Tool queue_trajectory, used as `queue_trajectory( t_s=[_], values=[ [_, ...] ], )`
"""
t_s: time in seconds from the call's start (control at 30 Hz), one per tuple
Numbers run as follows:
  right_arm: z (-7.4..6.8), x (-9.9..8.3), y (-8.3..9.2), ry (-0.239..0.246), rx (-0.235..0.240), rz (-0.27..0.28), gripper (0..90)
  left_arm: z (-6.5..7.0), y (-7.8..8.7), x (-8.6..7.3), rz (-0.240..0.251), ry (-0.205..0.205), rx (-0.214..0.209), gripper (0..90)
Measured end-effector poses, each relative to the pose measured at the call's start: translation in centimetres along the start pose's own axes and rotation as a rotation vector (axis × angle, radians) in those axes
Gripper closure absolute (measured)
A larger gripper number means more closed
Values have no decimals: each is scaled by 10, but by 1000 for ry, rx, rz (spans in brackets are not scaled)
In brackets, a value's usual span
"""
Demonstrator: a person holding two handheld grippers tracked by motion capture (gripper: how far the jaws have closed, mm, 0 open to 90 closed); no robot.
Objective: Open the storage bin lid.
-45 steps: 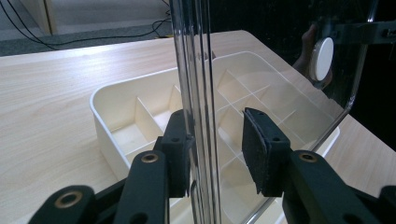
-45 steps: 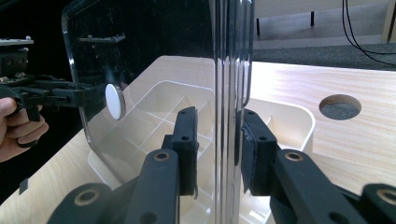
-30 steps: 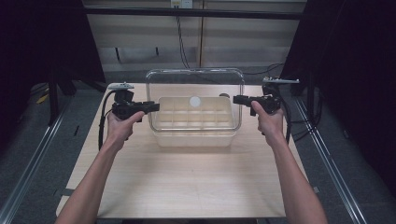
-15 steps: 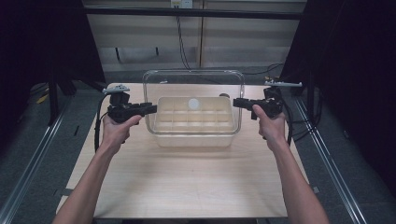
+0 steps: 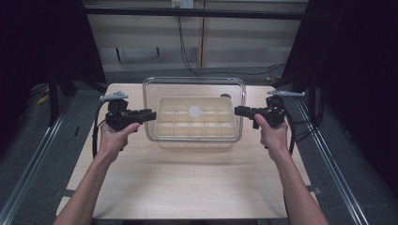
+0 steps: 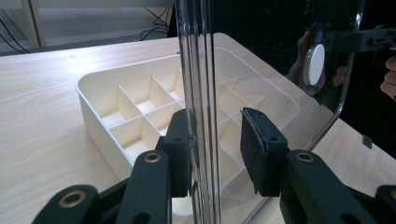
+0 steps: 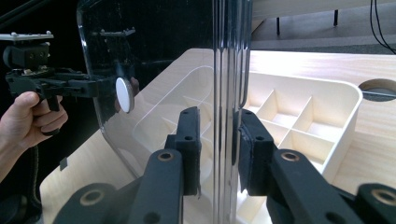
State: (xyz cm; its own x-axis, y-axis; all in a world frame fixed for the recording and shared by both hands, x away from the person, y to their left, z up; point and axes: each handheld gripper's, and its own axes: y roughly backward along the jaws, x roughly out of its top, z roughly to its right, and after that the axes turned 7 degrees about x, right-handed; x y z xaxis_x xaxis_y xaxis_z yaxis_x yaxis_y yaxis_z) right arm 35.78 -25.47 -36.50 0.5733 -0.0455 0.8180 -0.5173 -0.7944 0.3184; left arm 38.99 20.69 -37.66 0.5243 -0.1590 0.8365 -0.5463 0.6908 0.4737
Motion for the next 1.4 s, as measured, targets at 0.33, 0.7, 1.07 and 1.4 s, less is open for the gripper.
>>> queue_trajectory(
  t_s=[0.33, 0.7, 1.07, 1.4],
  values=[
    [-6, -17, 6, -26, -8, -10, 729, 8, 4, -14, -19, -6, -5, 648],
    [-17, -34, 16, -41, -16, -19, 729, 18, 11, -33, -25, -2, -29, 652],
    [-22, -48, 15, -46, -1, -29, 730, 20, 18, -46, -42, -6, -23, 656],
    [-25, -63, 17, -70, -2, -37, 728, 25, 21, -58, -76, -5, -22, 655]
  ],
)
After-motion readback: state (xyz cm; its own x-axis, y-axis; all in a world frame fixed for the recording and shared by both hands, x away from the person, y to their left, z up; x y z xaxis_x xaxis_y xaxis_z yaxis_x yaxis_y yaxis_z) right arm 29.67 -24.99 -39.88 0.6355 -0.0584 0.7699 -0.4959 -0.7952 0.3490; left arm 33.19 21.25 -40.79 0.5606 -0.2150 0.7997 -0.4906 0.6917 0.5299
